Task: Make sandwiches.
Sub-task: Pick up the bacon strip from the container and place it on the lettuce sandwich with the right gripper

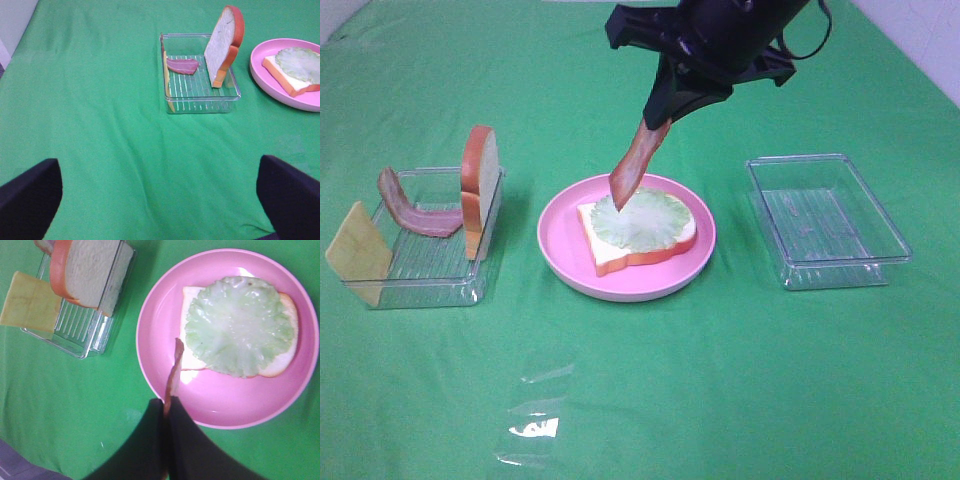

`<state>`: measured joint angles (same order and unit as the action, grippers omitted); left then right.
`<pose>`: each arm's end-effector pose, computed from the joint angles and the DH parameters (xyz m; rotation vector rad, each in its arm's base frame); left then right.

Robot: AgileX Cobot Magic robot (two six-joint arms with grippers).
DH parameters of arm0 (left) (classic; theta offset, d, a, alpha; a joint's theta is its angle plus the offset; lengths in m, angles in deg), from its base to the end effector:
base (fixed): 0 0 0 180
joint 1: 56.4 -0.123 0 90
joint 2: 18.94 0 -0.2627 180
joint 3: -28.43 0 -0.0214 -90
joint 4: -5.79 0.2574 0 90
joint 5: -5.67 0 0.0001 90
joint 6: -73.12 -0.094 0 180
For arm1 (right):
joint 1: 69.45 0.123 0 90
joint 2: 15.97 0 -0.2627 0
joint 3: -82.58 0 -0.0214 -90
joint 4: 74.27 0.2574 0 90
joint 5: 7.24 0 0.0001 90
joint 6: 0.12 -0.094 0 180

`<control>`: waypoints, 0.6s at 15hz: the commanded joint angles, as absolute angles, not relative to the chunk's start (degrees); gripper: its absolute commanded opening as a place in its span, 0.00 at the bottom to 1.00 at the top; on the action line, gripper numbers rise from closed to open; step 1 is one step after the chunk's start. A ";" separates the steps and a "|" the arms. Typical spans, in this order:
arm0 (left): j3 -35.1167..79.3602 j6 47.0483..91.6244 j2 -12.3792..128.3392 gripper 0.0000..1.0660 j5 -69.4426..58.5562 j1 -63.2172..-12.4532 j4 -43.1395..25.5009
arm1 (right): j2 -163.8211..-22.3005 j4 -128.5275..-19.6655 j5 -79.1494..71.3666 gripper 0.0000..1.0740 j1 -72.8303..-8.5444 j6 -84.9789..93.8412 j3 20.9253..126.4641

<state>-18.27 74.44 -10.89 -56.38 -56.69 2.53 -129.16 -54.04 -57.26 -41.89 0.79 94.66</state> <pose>0.0215 -0.0046 0.2835 -0.0243 2.0380 -0.0792 0.3487 0.2101 0.2579 -0.4496 2.6320 0.5884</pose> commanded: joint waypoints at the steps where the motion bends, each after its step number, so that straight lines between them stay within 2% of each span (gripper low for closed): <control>1: -18.50 74.44 -11.12 0.92 -56.09 -56.80 2.47 | -132.25 -53.36 -53.25 0.00 -39.31 1.02 94.89; 9: -18.50 74.44 -11.12 0.92 -56.09 -56.80 2.47 | -139.07 -45.96 -51.13 0.00 -38.34 4.52 100.39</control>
